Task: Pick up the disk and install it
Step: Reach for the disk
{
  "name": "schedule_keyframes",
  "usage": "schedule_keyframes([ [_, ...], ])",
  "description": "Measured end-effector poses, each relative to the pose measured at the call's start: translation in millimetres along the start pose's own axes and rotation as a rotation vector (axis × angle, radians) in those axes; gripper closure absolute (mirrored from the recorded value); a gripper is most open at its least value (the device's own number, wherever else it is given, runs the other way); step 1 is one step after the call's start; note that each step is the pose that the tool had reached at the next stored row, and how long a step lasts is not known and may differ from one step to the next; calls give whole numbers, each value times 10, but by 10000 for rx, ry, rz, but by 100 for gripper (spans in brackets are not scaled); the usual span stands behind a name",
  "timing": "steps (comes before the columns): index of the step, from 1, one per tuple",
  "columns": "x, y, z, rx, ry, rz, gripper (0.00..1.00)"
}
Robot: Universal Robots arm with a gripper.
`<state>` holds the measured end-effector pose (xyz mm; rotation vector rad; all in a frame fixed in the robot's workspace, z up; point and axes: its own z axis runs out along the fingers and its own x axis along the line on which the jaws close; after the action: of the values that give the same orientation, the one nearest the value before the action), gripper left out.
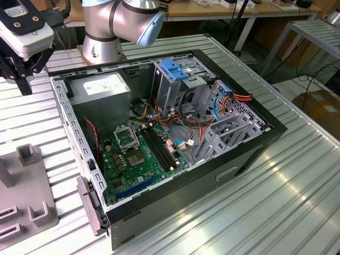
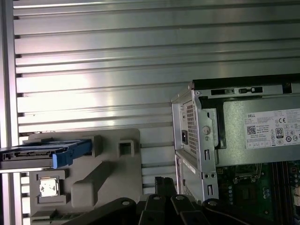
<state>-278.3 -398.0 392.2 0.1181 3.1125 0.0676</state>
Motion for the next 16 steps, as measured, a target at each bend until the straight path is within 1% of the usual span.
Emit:
schedule_keyframes([
  [1,21,-1,-1,0,0,0,90],
  [2,65,-4,-2,0,0,0,90],
  [4,124,-9,-3,0,0,-1,90],
  [6,174,-12,-5,0,0,0,90],
  [13,457,-19,-12,0,0,-1,90],
  [16,600,-22,-15,0,-1,1,90],
])
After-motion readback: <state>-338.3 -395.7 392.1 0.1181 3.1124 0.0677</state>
